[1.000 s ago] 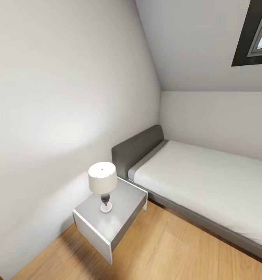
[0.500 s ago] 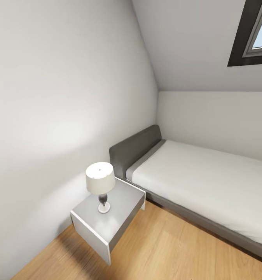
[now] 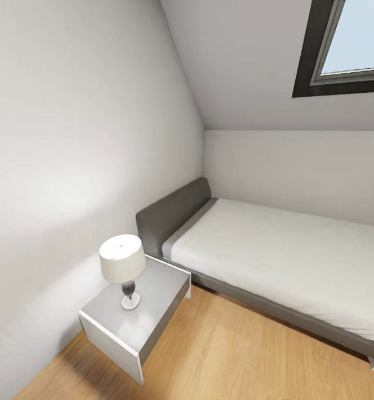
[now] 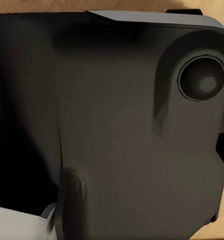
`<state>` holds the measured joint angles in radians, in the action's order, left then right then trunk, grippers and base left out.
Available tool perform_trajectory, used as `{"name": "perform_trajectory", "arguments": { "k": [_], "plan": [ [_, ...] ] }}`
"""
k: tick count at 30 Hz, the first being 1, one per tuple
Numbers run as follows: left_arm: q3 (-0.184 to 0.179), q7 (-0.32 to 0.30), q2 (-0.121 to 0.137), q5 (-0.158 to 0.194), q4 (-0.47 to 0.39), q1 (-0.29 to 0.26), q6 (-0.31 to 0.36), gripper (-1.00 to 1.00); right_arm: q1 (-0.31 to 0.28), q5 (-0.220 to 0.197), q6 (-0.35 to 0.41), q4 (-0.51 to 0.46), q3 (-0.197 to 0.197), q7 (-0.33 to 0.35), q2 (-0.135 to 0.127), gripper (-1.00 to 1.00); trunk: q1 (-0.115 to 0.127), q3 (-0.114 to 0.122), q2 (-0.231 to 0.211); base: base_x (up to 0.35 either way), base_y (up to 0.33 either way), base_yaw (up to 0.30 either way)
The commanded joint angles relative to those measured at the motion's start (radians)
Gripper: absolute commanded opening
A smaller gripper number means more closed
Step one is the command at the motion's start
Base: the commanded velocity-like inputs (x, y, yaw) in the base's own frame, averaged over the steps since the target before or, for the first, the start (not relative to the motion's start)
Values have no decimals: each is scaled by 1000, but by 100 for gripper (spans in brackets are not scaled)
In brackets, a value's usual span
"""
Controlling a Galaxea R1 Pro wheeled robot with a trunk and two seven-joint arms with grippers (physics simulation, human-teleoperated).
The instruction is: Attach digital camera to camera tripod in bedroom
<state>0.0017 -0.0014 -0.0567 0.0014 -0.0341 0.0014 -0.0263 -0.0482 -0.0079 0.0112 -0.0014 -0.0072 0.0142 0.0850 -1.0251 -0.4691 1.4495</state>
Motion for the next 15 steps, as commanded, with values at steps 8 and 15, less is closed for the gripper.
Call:
{"name": "perform_trajectory", "arguments": {
  "k": [8, 15],
  "plan": [
    [0, 0, 1, 0, -47, 0, -2, 100, -1, -2, 2, -1, -2, 3, -3, 100, 0, -1, 0, 0, 0, -252],
    [0, 0, 3, -2, -103, 0, -1, 100, -1, -2, 0, -11, -1, 3, -5, 100, 0, -1, 0, 0, 0, -252]
  ]
}}
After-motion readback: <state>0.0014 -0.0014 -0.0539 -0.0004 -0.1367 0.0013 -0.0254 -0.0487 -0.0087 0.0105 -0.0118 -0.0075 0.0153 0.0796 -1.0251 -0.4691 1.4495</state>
